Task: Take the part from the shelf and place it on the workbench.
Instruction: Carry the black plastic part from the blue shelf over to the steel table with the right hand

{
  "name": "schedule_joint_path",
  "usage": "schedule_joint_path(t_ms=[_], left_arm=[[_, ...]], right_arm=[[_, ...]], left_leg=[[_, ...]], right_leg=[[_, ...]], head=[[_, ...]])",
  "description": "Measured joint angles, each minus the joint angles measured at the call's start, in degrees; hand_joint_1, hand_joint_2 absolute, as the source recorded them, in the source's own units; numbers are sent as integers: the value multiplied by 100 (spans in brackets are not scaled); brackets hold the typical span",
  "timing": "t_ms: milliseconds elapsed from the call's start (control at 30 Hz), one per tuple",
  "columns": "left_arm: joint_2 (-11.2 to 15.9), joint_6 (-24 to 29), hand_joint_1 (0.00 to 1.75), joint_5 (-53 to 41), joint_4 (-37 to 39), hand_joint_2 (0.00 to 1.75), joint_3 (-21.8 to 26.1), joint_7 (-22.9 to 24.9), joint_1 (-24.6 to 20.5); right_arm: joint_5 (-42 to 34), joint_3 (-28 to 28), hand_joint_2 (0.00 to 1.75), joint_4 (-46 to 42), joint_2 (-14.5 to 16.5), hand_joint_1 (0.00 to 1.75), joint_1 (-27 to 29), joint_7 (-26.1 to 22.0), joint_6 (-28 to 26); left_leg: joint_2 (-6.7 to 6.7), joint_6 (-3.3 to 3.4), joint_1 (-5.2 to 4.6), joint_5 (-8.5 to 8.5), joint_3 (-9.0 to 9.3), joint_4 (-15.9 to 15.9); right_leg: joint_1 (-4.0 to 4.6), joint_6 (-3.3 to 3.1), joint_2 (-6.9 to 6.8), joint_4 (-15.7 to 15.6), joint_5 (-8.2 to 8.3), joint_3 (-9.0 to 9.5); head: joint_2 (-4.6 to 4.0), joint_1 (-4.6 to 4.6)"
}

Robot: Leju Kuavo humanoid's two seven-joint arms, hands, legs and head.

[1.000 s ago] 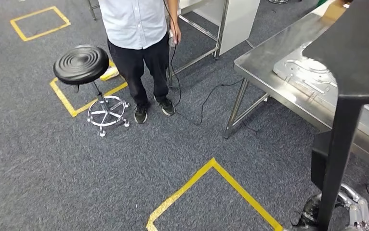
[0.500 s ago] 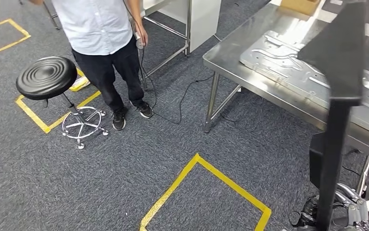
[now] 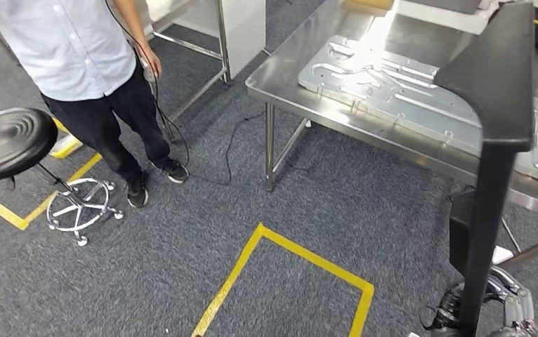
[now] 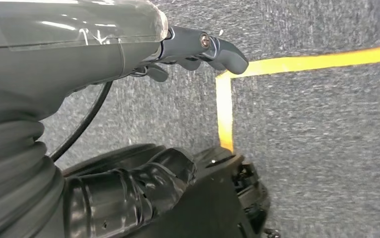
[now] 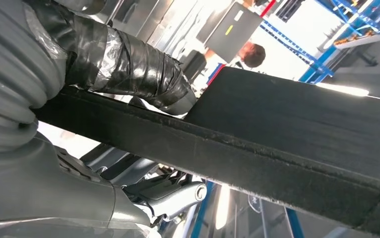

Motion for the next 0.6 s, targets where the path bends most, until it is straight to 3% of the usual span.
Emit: schedule_joint_path(t_ms=[33,100,167,233,267,300,367,433,467,533,600], left_arm=[[-1,-12,0,-1,0,175,0,-6,-4],[-1,-32,0,-1,0,175,0,-21,-10],[-3,-40,0,0,0,175,0,-33,-7],[1,-42,0,1,0,175,1,-38,12],[2,-42,0,2,0,175,1,-39,18],[3,-42,0,2,0,175,1,-39,17],[1,-43,0,2,0,175,0,-40,8],[1,-44,0,2,0,175,1,-42,4],[2,-44,0,2,0,175,2,-43,0],[2,-44,0,3,0,175,2,-45,-16],[1,-45,0,4,0,175,1,-49,-30]], right_arm=[[3,2,175,1,0,175,5,0,0],[9,2,175,6,-1,175,11,-1,0],[15,4,175,14,-2,175,-2,-2,0],[21,7,175,28,-5,175,-9,-2,0],[22,7,175,39,-7,175,-6,-2,0],[22,7,175,49,-9,175,-2,-1,0],[25,7,175,60,-12,175,-2,0,0],[39,9,175,62,-13,175,-4,-1,0],[47,10,175,62,-15,175,-3,-1,0],[51,11,175,62,-18,175,3,-1,0],[51,14,175,61,-20,175,9,-1,0]], left_leg=[[66,29,4,18,9,-11],[221,106,22,65,41,-74],[388,163,26,87,52,-110],[567,179,16,75,48,-106],[651,178,14,67,49,-104],[733,170,13,55,55,-101],[867,135,13,20,92,-94],[976,75,-16,-32,126,-80],[1021,45,-31,-53,143,-79],[1112,-15,-43,-71,190,-96],[1016,-79,-23,-160,201,-26]], right_leg=[[-11,39,54,-10,15,-14],[-1,98,-119,115,-68,-89],[6,141,-474,632,-373,-338],[-11,186,-630,1328,-673,-674],[-23,203,-659,1519,-708,-763],[-34,214,-686,1488,-628,-737],[-43,205,-835,831,-275,-365],[0,142,-1050,158,-59,4],[23,103,-1104,10,-43,79],[46,29,-1012,-21,-51,72],[24,-38,-898,-61,-26,83]], head=[[0,-1],[0,7],[0,17],[0,19],[0,19],[0,20],[0,21],[0,16],[0,12],[0,3],[0,1]])
